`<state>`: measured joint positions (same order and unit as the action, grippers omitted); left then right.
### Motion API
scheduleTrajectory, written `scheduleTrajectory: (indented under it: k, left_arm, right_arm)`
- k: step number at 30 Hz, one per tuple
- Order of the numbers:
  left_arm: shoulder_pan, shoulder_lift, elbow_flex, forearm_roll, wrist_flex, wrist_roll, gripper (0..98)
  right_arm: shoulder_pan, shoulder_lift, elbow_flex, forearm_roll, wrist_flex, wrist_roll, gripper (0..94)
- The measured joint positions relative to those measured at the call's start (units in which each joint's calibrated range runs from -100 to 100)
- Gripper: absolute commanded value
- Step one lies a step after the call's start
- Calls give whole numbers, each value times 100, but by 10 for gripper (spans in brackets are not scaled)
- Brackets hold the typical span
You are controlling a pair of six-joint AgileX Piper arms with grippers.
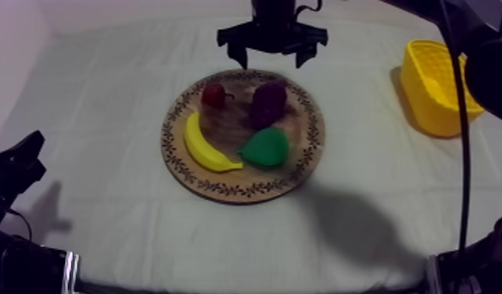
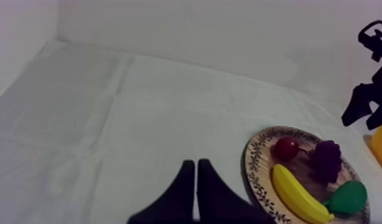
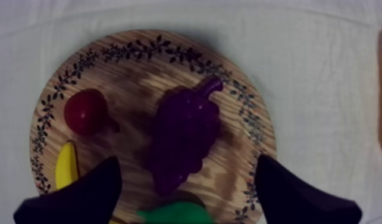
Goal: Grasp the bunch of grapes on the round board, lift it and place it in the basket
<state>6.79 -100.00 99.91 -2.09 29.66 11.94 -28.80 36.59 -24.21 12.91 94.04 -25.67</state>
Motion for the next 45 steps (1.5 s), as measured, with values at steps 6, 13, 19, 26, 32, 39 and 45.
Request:
scheduleTrajectory:
  k: [6,13,19,26,32,39,45]
  left_arm:
    - [0,0,0,0,0,-2,1]
    - [0,0,0,0,0,-5,1]
    - [0,0,0,0,0,-4,1]
    - [0,0,0,0,0,-4,1]
    - [0,0,0,0,0,-4,1]
    - [0,0,0,0,0,-4,1]
    - [0,0,0,0,0,-4,1]
  right_arm:
    - [67,153,197,-61,-302,56,700]
    - [152,447,501,-160,-874,120,710]
    - [210,690,676,-262,-1341,166,708]
    - [218,884,811,-413,-1762,238,692]
    - [211,986,889,-554,-2191,329,613]
    - [214,1060,958,-596,-2553,364,302]
    - [290,963,1033,-449,-2600,308,200]
